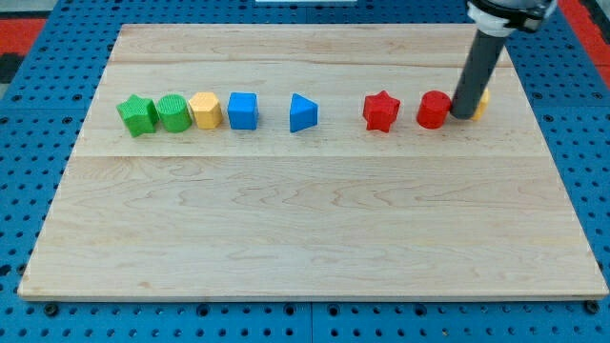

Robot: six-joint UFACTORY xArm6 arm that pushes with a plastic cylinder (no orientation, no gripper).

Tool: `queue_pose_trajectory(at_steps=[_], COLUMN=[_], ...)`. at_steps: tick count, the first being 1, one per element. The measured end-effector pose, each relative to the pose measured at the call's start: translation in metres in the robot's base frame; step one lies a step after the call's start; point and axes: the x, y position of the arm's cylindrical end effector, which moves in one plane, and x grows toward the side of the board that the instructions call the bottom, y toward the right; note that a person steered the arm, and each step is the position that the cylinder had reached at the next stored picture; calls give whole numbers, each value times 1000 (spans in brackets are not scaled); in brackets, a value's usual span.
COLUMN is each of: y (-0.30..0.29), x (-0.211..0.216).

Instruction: Move red blocks into the triangle

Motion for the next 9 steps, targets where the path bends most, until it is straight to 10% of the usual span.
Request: queue_pose_trajectory(at_steps=[2,4,9], y=[-127,-92,-275], x=[7,-31,-59])
